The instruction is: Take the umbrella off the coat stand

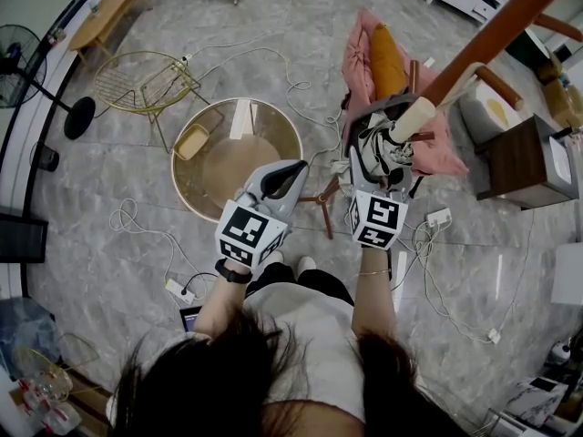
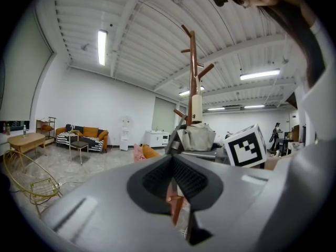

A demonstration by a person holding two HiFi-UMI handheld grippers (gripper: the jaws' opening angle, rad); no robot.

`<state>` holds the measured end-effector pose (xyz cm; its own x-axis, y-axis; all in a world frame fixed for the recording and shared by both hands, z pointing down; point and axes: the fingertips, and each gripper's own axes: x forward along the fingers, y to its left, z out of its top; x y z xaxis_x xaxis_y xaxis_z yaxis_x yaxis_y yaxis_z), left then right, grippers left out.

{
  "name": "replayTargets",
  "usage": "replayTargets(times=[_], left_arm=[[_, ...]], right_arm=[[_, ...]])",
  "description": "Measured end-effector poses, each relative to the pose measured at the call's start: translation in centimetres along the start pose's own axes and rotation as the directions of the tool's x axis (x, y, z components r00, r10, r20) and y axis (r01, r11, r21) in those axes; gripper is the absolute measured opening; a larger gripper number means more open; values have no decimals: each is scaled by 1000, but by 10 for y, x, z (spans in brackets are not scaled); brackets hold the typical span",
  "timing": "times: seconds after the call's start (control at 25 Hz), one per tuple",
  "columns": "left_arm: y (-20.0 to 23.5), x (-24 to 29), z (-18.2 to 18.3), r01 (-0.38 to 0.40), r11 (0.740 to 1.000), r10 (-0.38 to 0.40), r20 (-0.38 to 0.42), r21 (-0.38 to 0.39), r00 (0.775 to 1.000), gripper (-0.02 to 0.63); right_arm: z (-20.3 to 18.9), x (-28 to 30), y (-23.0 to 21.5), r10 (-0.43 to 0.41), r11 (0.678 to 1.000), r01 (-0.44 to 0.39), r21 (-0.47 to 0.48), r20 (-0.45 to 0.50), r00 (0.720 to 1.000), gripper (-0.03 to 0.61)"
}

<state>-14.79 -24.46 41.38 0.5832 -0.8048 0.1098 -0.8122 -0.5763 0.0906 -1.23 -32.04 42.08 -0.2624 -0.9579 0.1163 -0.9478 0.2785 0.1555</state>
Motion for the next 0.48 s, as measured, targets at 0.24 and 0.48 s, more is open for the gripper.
replayTargets(times=[0.24, 0.48], left_arm=[[2, -3, 2, -13, 1000, 13, 3, 0, 1000, 58], [6, -8, 3, -32, 999, 32, 5, -3, 999, 58]], right_arm=[[2, -3, 1, 20, 999, -20, 36, 13, 1000, 341], [3, -4, 0, 26, 998, -26, 53, 6, 1000, 339]])
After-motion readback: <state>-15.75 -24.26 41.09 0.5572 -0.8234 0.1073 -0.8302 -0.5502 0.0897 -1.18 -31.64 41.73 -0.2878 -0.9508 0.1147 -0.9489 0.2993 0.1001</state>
